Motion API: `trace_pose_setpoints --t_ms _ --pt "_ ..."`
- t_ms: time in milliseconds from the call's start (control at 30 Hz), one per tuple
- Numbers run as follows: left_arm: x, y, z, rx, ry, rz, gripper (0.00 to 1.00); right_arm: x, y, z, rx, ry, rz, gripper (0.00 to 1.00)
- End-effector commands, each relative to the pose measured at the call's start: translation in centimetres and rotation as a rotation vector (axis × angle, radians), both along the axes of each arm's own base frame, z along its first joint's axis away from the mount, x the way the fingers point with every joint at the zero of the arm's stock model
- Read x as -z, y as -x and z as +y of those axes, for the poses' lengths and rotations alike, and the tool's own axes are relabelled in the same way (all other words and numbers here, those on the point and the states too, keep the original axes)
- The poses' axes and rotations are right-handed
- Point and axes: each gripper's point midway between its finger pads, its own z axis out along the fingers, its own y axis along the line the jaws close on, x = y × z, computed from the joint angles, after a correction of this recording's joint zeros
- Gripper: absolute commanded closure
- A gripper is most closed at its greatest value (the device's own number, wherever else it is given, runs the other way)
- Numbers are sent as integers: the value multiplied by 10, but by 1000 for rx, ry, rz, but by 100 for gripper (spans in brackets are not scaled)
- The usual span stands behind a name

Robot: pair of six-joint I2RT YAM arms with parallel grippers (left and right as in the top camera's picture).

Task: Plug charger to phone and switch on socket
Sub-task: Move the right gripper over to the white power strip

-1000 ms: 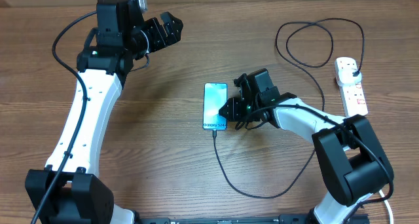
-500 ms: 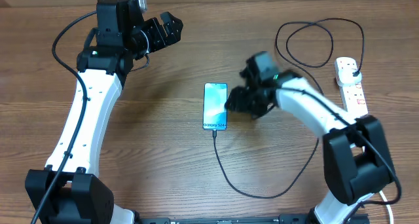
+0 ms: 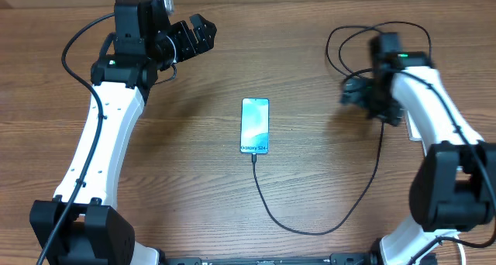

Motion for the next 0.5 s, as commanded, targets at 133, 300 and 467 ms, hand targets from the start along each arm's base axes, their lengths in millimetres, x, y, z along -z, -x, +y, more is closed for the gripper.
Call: trace_pose_setpoints --t_ms 133,300,467 --pt "-9 0 0 -1 -5 -23 0 -12 1 -89 222 60 -66 0" --pt "-9 0 0 -1 -5 -23 0 -14 6 -137 343 75 -115 0" --pt "-9 0 0 -1 -5 -23 0 -11 8 -171 422 93 -173 0"
